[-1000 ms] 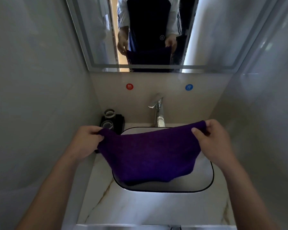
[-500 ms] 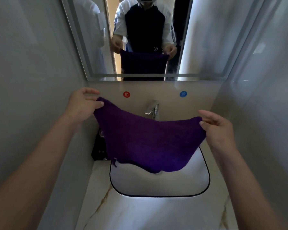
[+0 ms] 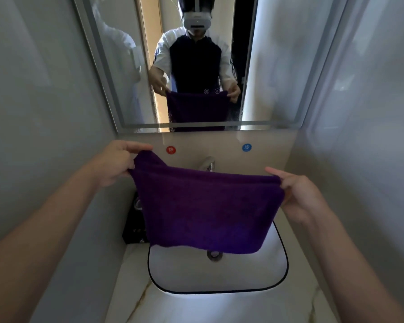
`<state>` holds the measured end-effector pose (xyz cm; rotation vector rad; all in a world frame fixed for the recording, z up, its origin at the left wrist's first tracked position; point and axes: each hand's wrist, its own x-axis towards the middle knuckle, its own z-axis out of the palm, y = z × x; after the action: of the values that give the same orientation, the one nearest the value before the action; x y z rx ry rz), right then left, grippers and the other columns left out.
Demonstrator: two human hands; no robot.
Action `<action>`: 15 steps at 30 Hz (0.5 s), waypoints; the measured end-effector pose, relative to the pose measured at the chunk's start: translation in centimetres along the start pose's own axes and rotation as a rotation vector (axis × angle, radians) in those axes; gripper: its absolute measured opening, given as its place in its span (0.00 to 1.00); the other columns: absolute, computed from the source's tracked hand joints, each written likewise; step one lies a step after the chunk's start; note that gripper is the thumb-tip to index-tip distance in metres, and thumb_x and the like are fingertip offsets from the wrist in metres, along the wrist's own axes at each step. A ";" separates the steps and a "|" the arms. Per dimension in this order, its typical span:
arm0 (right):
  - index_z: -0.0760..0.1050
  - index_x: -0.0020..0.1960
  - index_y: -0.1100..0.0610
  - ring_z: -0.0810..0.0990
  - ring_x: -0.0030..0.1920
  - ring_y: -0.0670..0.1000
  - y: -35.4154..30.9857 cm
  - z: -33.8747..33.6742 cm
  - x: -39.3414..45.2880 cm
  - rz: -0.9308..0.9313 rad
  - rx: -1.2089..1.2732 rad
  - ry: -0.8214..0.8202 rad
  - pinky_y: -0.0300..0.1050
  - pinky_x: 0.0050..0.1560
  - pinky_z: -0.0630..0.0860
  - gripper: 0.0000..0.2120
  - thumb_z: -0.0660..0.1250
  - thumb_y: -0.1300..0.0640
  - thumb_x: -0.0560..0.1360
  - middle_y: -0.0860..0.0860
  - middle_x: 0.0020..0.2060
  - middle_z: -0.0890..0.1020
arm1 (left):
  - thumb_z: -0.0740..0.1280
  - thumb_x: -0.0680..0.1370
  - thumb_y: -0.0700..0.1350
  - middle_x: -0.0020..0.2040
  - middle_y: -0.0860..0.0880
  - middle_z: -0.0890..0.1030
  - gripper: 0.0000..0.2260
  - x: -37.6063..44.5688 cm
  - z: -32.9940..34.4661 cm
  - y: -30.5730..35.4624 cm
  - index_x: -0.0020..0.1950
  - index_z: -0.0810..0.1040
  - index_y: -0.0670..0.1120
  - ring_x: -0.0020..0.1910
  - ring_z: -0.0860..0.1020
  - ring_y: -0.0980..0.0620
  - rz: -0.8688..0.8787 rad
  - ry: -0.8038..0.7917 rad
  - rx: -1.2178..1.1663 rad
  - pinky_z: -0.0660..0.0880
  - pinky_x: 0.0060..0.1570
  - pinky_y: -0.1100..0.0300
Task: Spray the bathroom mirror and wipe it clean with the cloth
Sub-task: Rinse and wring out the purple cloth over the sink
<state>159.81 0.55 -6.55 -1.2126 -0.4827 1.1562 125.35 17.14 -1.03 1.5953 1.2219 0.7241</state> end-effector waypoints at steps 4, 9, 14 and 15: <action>0.82 0.60 0.63 0.80 0.43 0.56 -0.7 0.0 0.4 -0.200 -0.102 0.054 0.49 0.48 0.77 0.18 0.58 0.72 0.78 0.60 0.45 0.83 | 0.61 0.76 0.21 0.59 0.43 0.82 0.27 0.6 0.8 -0.1 0.60 0.82 0.50 0.56 0.81 0.47 0.090 0.115 0.071 0.80 0.51 0.59; 0.82 0.56 0.49 0.82 0.51 0.53 -1.3 0.9 1.0 -0.539 -0.756 0.224 0.45 0.51 0.81 0.16 0.67 0.68 0.78 0.54 0.54 0.82 | 0.71 0.76 0.29 0.47 0.53 0.82 0.18 0.9 0.3 1.1 0.55 0.80 0.52 0.46 0.81 0.56 0.245 0.238 0.236 0.76 0.51 0.64; 0.83 0.56 0.56 0.74 0.51 0.54 -2.3 0.3 0.7 -0.571 -1.187 0.295 0.37 0.42 0.70 0.12 0.67 0.68 0.78 0.56 0.53 0.75 | 0.71 0.77 0.32 0.53 0.48 0.81 0.16 0.8 -0.1 2.1 0.63 0.81 0.46 0.51 0.80 0.52 0.296 0.308 0.433 0.77 0.61 0.56; 0.84 0.52 0.56 0.75 0.50 0.55 -2.4 0.1 0.7 -0.575 -1.216 0.305 0.40 0.44 0.70 0.11 0.67 0.69 0.77 0.56 0.51 0.77 | 0.71 0.78 0.33 0.56 0.47 0.81 0.16 0.7 -0.2 2.3 0.63 0.81 0.46 0.53 0.79 0.51 0.319 0.330 0.468 0.77 0.62 0.55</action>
<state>161.05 1.44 -4.51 -2.0261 -1.2846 0.0709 126.27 17.78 1.11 2.1524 1.4660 0.9828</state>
